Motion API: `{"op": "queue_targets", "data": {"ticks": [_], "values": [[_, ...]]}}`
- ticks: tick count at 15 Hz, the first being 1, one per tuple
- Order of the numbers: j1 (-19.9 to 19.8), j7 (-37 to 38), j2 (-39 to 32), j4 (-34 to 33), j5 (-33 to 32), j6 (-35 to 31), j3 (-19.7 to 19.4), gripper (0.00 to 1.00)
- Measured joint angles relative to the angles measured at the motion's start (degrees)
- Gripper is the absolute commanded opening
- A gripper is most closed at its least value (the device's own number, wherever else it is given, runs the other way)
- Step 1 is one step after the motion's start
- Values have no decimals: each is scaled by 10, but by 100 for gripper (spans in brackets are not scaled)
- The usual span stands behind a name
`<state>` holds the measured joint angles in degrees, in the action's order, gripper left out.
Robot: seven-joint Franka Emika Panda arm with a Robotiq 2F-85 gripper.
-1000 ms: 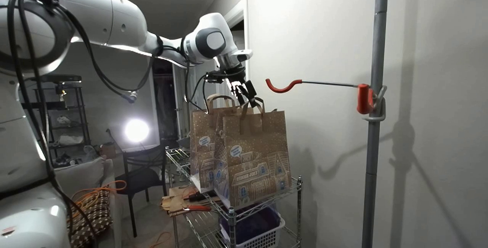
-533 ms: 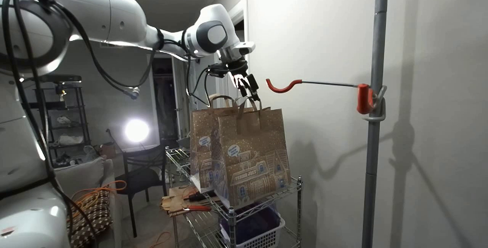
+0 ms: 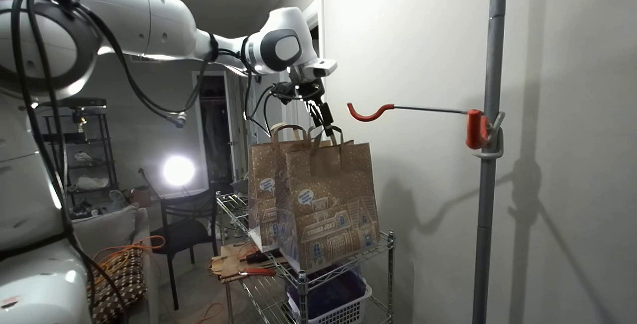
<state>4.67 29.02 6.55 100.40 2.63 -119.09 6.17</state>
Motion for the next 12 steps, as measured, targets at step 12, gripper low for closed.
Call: {"op": "queue_targets", "data": {"ticks": [12], "values": [[29,-6,-44,-56,4,9,30,100]]}}
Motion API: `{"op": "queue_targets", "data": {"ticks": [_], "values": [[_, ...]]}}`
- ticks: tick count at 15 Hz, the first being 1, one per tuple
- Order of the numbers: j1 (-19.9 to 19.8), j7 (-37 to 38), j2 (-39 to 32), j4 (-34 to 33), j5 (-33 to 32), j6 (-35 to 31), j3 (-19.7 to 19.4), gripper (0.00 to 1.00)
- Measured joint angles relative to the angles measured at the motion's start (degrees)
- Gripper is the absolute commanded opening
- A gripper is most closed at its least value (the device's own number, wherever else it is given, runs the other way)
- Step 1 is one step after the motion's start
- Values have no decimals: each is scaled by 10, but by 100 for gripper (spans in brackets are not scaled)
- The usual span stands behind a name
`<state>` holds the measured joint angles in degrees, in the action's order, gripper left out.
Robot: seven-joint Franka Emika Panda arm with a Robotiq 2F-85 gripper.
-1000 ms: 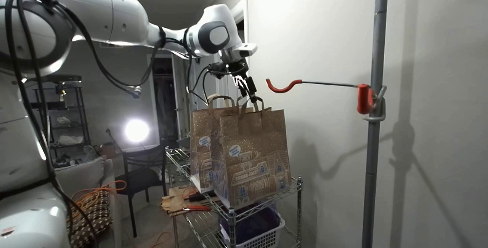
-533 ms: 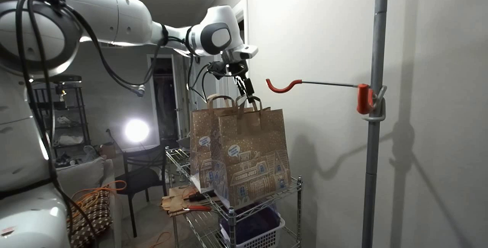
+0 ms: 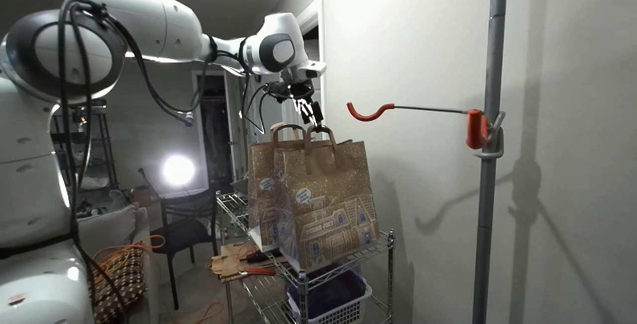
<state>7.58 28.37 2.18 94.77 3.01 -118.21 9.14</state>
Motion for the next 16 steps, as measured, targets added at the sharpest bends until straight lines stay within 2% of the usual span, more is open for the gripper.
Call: {"op": "queue_targets", "data": {"ticks": [6,7,9,16], "values": [[24,3,-26,-20,-147,43,13,100],[25,3,-27,-23,-163,48,13,75],[26,3,-27,-26,-181,54,14,67],[26,3,-33,-35,-184,63,11,20]]}}
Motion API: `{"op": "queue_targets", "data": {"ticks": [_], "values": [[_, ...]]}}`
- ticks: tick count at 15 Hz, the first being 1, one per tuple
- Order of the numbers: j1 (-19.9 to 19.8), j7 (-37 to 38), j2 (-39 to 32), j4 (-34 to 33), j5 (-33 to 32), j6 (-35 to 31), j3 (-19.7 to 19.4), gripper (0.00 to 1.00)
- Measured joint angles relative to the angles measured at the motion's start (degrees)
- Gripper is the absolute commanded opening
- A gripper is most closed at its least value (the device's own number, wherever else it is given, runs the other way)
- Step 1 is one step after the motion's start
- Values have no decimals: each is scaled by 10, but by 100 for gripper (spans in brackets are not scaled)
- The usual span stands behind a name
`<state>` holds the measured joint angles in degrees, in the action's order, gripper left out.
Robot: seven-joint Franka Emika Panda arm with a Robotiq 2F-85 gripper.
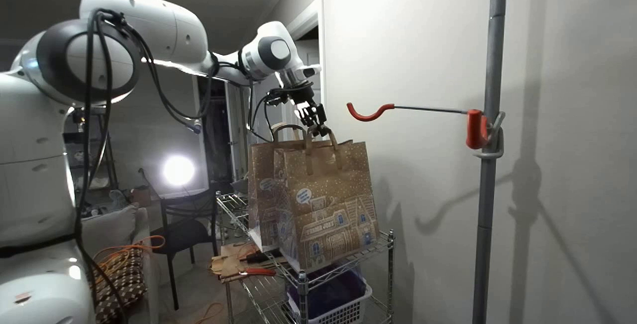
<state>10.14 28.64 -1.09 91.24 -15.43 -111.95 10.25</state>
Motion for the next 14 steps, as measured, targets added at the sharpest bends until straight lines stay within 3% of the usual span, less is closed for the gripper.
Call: {"op": "queue_targets", "data": {"ticks": [2,5,14], "values": [[0,0,-3,-6,-2,3,-2,7],[-1,0,-5,-16,-7,12,-6,2],[-1,-6,-23,-68,-7,63,-11,4]]}}
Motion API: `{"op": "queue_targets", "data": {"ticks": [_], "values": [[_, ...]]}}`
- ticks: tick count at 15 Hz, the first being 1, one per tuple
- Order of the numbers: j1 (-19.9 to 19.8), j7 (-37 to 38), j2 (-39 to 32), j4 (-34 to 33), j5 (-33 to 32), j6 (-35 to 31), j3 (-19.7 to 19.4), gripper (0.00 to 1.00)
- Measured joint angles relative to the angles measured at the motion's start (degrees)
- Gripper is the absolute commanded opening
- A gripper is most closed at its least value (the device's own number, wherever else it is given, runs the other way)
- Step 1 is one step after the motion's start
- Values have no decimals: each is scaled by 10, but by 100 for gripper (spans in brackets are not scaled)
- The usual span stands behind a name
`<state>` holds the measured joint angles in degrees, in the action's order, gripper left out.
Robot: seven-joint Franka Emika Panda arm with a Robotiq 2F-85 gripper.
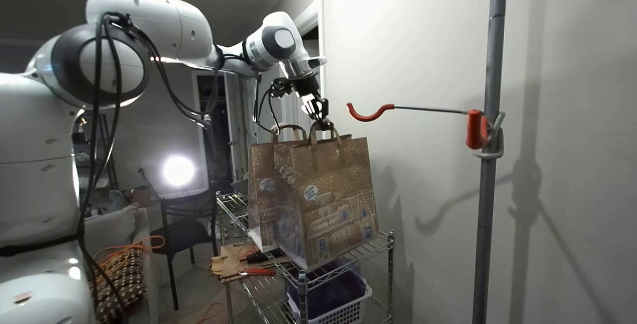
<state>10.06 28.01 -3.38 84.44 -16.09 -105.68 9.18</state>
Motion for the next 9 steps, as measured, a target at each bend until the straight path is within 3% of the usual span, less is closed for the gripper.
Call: {"op": "queue_targets", "data": {"ticks": [9], "values": [[10,-153,-1,-152,-59,154,4,4]]}}
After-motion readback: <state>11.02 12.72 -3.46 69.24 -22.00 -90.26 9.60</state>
